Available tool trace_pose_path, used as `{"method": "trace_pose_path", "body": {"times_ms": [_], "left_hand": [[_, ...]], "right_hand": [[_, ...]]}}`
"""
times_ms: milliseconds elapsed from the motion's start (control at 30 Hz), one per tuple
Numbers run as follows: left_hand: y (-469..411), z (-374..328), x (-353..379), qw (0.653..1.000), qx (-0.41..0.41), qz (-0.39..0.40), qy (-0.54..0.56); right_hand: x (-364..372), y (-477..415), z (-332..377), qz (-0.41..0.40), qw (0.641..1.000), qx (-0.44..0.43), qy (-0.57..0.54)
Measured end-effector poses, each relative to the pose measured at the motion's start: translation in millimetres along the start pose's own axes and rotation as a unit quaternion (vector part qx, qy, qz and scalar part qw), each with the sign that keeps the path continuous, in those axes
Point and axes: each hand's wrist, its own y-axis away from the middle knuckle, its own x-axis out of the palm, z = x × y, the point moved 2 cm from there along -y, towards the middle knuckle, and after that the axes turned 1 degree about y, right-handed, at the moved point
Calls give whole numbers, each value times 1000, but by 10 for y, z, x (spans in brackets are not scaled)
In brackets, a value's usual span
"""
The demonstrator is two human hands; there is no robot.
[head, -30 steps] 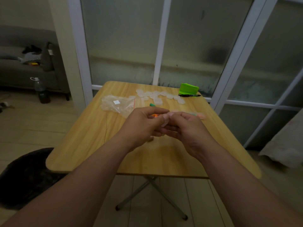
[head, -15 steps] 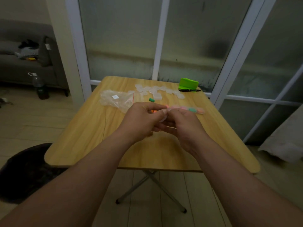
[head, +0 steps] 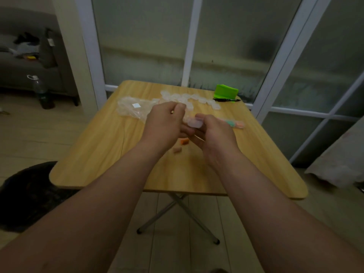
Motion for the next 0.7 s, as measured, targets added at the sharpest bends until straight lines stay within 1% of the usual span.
{"method": "trace_pose_path", "body": {"times_ms": [33,100,167,200,233,300,367,400,433,500,600,667,700], "left_hand": [[21,-18,11,997,-40,27,54],[54,-41,25,979,-114,76,150],[80,-53,15,950,-174,131,223],[96,-53,6,933,-197,163,253],[109,-49,-7,917,-214,191,278],[128,-27,-42,895,-233,224,306],[139,-13,-77,890,-239,238,305],[138,-8,-90,893,-238,246,294],[133,0,-102,895,-235,251,284],[90,8,-132,899,-237,234,284],[-23,3,-251,892,-249,135,353],[-85,33,-342,882,-252,90,387],[-105,64,-369,878,-256,76,396]], "right_hand": [[-35,-37,18,-6,1000,-15,20],[-101,-101,60,-27,997,-47,60],[-141,-174,88,-34,990,-81,110],[-138,-189,100,-24,986,-97,132],[-122,-188,120,-2,983,-106,149],[-60,-169,154,72,978,-115,158],[30,-143,160,151,967,-112,170],[66,-154,145,175,962,-111,177],[90,-185,141,177,958,-118,193],[73,-275,168,146,961,-129,199],[-102,-410,262,50,983,-101,144],[-256,-488,250,-7,983,-77,165],[-310,-501,221,-20,981,-66,181]]}}
